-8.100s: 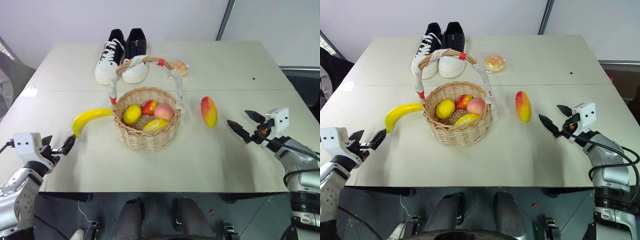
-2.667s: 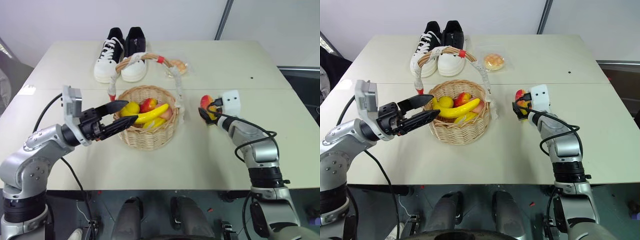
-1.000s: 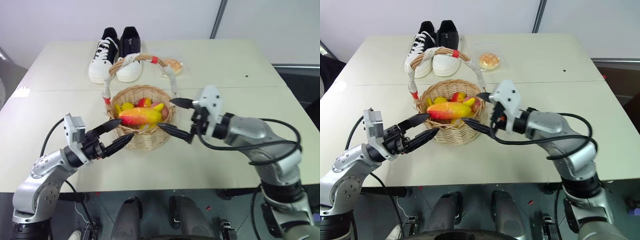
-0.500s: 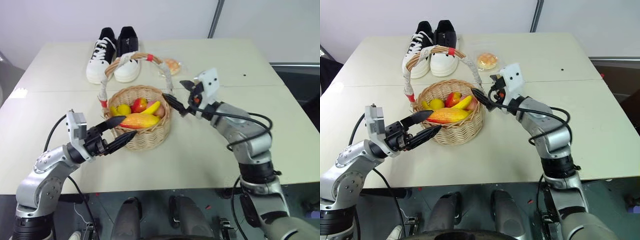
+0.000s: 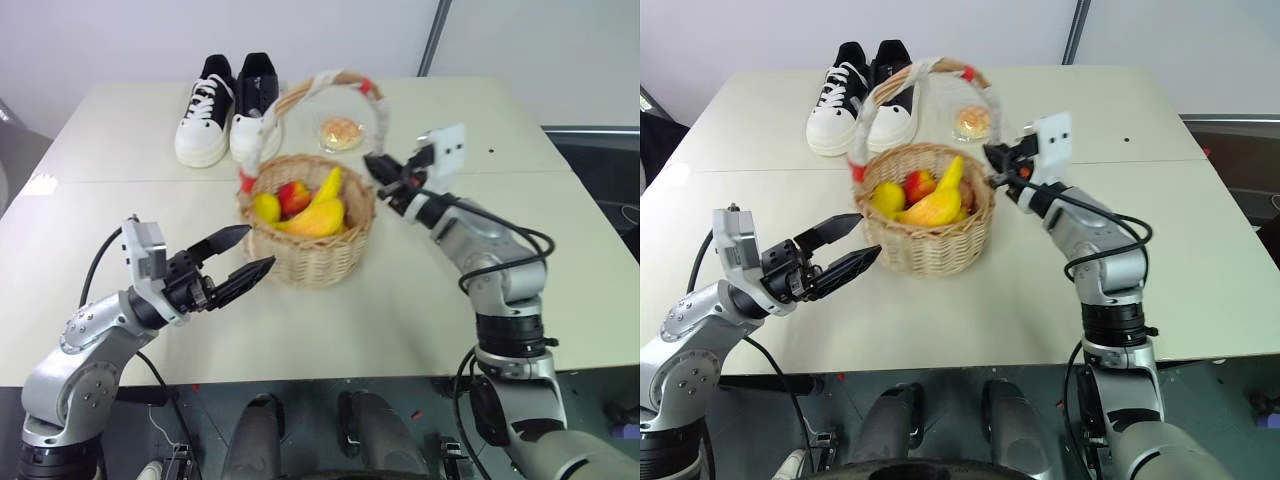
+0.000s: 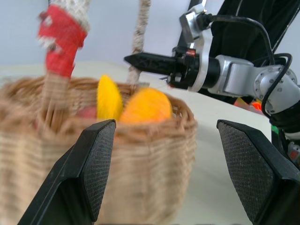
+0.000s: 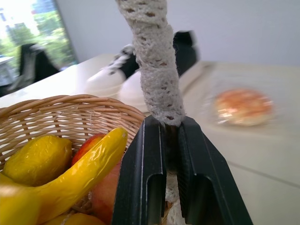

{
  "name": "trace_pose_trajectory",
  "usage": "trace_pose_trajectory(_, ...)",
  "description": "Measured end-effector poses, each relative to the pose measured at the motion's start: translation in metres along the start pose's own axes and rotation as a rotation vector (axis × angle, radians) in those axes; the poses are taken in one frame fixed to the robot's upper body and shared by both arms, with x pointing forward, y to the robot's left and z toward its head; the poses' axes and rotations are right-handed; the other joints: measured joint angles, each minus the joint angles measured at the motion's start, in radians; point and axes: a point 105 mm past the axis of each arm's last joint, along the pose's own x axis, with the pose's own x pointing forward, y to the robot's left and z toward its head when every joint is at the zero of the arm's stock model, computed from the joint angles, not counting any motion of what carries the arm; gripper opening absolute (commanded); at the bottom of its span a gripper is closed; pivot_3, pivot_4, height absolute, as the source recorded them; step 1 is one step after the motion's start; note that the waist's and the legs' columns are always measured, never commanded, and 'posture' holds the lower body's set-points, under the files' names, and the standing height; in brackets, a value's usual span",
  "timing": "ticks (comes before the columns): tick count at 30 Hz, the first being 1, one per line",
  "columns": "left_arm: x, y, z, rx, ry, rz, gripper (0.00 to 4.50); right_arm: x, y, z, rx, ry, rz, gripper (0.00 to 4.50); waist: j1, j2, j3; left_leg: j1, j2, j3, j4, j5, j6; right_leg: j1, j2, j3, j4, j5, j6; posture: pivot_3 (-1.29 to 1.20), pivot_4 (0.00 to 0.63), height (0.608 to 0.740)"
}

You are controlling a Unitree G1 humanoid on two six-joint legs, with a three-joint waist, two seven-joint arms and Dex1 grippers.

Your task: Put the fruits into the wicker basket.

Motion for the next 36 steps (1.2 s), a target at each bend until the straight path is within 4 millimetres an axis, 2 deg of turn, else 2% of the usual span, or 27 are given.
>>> trace_pose_trajectory(3,0.006,-0.002,0.003,0.011,-0.009,-0.028,3.69,-0.018,-0.047,0.017,-0.08,-0.036,-0.187,0.04,0.001,0.0,0.0,0.0,0.0,0.0,0.0,0.0,0.0,0.0,0.0,0.0,0.0,-0.001,-0.001,0.0,0.15,0.74)
trace_pose_trajectory(5,0.01,-0.003,0.002,0.008,-0.008,-0.046,3.69,-0.033,-0.081,0.022,-0.112,-0.031,-0.322,0.04,-0.001,0.0,0.0,0.0,0.0,0.001,0.0,0.0,0.0,0.0,0.0,0.001,0.0,-0.001,-0.001,0.0,0.15,0.74)
trace_pose_trajectory(9,0.02,-0.005,-0.004,-0.005,-0.005,-0.08,3.69,-0.058,-0.132,0.015,-0.144,0.023,-0.538,0.04,-0.007,0.0,0.0,0.001,0.0,0.002,-0.001,0.0,0.0,0.0,0.001,0.002,0.001,0.001,0.001,0.0,0.15,0.74)
trace_pose_trajectory(11,0.025,-0.004,-0.005,-0.006,-0.005,-0.089,3.69,-0.069,-0.152,0.007,-0.142,0.049,-0.618,0.04,-0.009,0.001,0.0,0.002,0.0,0.002,-0.001,0.0,0.0,0.0,0.001,0.003,0.001,0.001,0.001,0.0,0.15,0.74)
trace_pose_trajectory(12,0.026,-0.004,-0.006,-0.006,-0.006,-0.091,3.69,-0.072,-0.156,0.006,-0.138,0.043,-0.632,0.04,-0.011,0.001,0.0,0.002,0.0,0.002,-0.001,0.0,0.0,0.0,0.001,0.003,0.001,0.001,0.001,0.0,0.15,0.74)
trace_pose_trajectory(13,0.027,-0.004,-0.007,-0.005,-0.002,-0.093,3.69,-0.072,-0.157,0.007,-0.14,0.037,-0.633,0.04,-0.012,0.001,0.0,0.002,0.0,0.002,-0.001,0.0,0.001,0.0,0.002,0.003,0.001,0.001,0.002,0.0,0.15,0.74)
trace_pose_trajectory(16,0.028,-0.002,-0.009,-0.008,0.002,-0.091,3.69,-0.072,-0.157,0.007,-0.143,0.032,-0.62,1.21,-0.011,0.001,0.0,0.002,0.0,0.002,-0.001,0.0,0.001,0.0,0.002,0.003,0.002,0.001,0.002,0.0,0.15,0.74)
trace_pose_trajectory(20,0.026,0.005,-0.013,0.0,0.011,-0.064,3.69,-0.08,-0.156,0.009,-0.155,0.026,-0.609,3.18,-0.004,0.001,0.0,0.002,0.0,0.002,-0.001,0.0,0.001,0.0,0.001,0.003,0.001,0.001,0.002,0.0,0.15,0.74)
trace_pose_trajectory(24,0.02,0.015,-0.02,-0.001,0.04,-0.006,3.69,-0.102,-0.152,0.005,-0.186,0.044,-0.575,3.18,0.001,0.001,0.0,0.001,0.0,0.002,-0.001,0.0,0.001,0.0,0.001,0.003,0.001,0.001,0.003,0.0,0.15,0.74)
trace_pose_trajectory(29,-0.001,0.046,-0.032,0.027,0.123,0.176,3.69,-0.132,-0.143,0.004,-0.181,0.046,-0.499,3.18,-0.006,0.002,-0.001,0.002,0.0,0.002,-0.001,0.0,0.001,0.0,0.001,0.003,0.001,0.0,0.002,0.0,0.15,0.74)
trace_pose_trajectory(32,-0.018,0.064,-0.04,0.05,0.175,0.289,3.69,-0.132,-0.105,0.003,-0.197,0.059,-0.268,3.18,-0.013,0.003,-0.001,0.005,0.0,0.002,-0.002,-0.001,0.001,0.001,0.002,0.004,0.002,-0.003,0.004,0.0,0.15,0.74)
trace_pose_trajectory(36,-0.03,0.073,-0.042,0.078,0.196,0.363,3.69,-0.119,-0.046,-0.019,-0.17,0.127,0.049,3.18,-0.017,0.003,-0.001,0.006,0.001,0.002,-0.001,-0.001,0.001,0.002,0.001,0.004,0.002,-0.003,0.003,0.0,0.15,0.74)
